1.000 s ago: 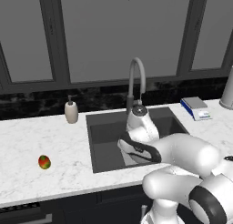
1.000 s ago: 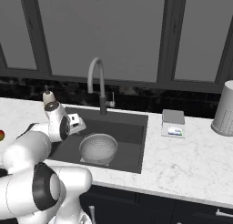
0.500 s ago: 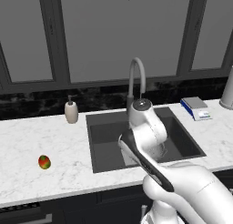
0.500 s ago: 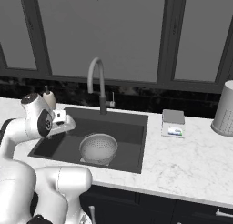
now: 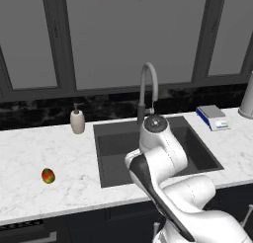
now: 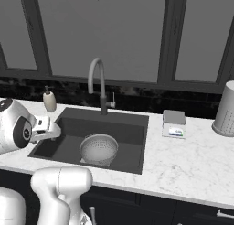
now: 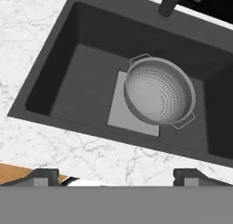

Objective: Put the colander in the sink, put the mango in the colander, and turn on the sink faucet and pour water over the colander.

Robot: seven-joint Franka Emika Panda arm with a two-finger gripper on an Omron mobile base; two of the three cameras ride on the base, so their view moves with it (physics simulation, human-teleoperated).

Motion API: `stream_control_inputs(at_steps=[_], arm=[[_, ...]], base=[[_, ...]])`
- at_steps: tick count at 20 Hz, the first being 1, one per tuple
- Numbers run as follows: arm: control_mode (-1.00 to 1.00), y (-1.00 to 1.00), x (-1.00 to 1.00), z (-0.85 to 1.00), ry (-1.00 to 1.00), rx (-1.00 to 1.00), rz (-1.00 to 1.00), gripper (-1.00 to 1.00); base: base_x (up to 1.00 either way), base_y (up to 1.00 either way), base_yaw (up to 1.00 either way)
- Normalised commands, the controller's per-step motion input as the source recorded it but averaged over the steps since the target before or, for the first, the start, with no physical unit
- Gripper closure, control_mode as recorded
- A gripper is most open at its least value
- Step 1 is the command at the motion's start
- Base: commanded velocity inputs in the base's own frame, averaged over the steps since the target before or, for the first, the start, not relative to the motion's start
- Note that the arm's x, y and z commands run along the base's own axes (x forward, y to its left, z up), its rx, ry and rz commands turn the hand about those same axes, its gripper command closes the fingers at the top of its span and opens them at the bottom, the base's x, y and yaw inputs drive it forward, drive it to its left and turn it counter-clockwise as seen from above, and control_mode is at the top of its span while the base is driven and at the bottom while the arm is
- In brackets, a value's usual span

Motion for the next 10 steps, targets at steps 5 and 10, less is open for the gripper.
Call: stream_control_inputs(at_steps=[5,10], arm=[[-1.00,0.25,-0.06,0.30,0.03,0.14,-0.02,-1.00],[-1.00,0.17,0.04,0.28,0.06,0.07,0.00,-1.00]], base=[[0.00,0.00,0.00],[0.00,0.00,0.00]])
